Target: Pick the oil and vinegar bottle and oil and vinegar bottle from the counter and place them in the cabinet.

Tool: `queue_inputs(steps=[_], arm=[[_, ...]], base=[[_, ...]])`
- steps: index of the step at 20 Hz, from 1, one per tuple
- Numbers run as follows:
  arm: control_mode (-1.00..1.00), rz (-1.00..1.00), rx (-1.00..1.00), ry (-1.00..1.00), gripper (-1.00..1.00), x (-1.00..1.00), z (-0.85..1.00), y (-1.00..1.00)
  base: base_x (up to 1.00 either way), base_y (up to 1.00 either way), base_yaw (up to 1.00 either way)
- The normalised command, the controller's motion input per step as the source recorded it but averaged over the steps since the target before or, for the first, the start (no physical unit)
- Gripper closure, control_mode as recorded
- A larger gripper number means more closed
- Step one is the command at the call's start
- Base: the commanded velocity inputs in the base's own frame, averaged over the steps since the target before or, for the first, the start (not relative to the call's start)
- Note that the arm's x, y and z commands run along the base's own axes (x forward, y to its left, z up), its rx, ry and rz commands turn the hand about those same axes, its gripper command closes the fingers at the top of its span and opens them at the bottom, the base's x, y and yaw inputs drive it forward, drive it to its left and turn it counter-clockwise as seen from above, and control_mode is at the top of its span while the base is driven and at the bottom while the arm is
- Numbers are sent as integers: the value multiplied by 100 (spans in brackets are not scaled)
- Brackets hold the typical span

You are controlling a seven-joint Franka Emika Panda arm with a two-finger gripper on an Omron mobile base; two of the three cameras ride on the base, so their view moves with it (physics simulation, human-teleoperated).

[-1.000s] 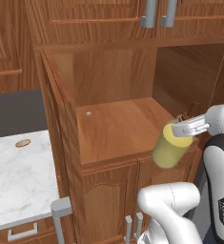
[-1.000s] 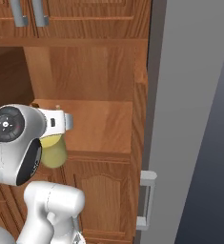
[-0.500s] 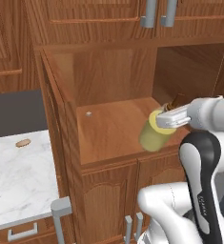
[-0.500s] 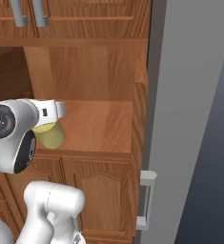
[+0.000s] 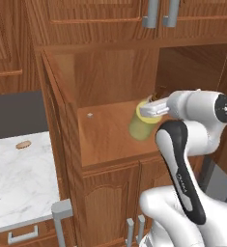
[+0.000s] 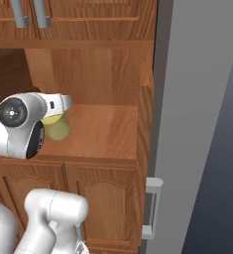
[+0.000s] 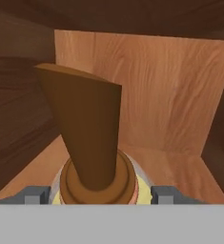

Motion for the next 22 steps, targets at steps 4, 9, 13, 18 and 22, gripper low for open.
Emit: queue_inputs(steps=[4,9,13,18,22], arm=[[-100,-1,0,10,100,82,0,14],[-100,2,0,3,100,28,0,1],[-100,0,0,1,100,0,-7,0],[-100,0,-3,8,100,4,-31,0],[-100,0,0,3,100,17,-23,0]], base=[[0,0,0],[0,0,0],[0,0,0],[0,0,0],[0,0,0]])
